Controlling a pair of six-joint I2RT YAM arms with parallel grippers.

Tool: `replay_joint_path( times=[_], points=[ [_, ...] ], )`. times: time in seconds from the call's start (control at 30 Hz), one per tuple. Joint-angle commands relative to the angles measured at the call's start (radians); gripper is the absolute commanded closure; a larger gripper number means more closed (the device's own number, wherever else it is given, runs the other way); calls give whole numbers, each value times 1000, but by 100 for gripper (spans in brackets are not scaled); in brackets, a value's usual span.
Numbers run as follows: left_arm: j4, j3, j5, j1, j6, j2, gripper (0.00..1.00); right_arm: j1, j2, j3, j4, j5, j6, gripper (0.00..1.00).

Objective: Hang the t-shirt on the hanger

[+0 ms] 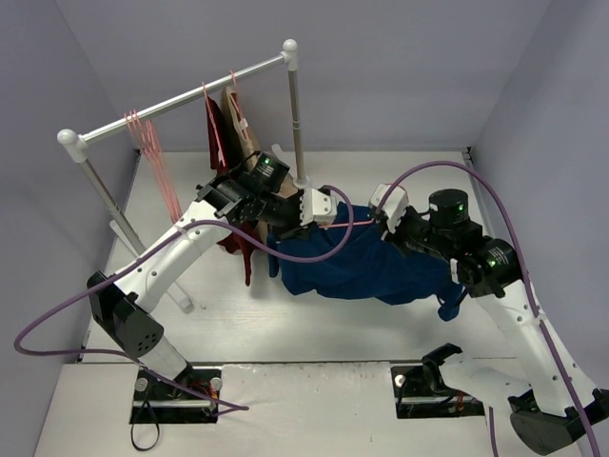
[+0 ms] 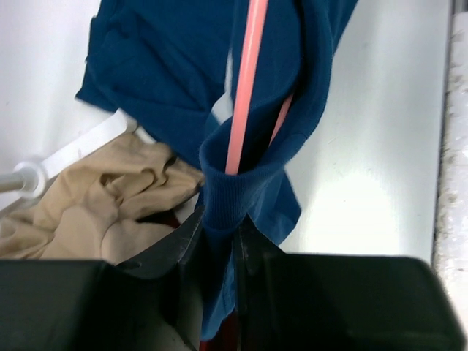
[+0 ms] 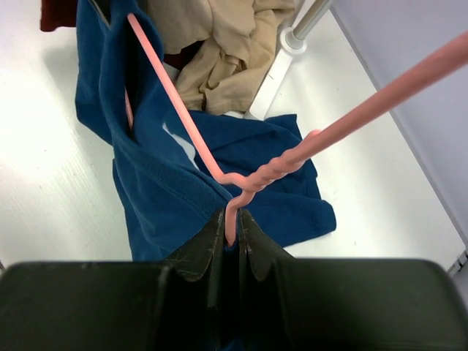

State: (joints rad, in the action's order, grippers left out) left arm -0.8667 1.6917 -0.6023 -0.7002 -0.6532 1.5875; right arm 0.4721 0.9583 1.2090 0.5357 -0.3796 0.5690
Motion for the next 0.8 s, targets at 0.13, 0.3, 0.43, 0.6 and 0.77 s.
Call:
replay_joint_path(
  times=[0.13, 0.3, 0.43, 0.6, 0.77],
  points=[
    [55, 45, -177, -10, 15, -38, 84, 3, 27, 60, -88, -71, -10, 100],
    [55, 62, -183, -10, 13, -26, 84, 3, 34, 67, -89, -72, -12, 100],
    [55, 75, -195, -10, 19, -13, 86, 3, 34, 74, -89, -65, -12, 100],
    [55, 81, -214, -12, 25, -5, 100, 3, 34, 82, -89, -65, -14, 100],
    [55, 114, -225, -23, 53, 11, 100, 3, 38, 84, -89, -67, -13, 100]
  ],
)
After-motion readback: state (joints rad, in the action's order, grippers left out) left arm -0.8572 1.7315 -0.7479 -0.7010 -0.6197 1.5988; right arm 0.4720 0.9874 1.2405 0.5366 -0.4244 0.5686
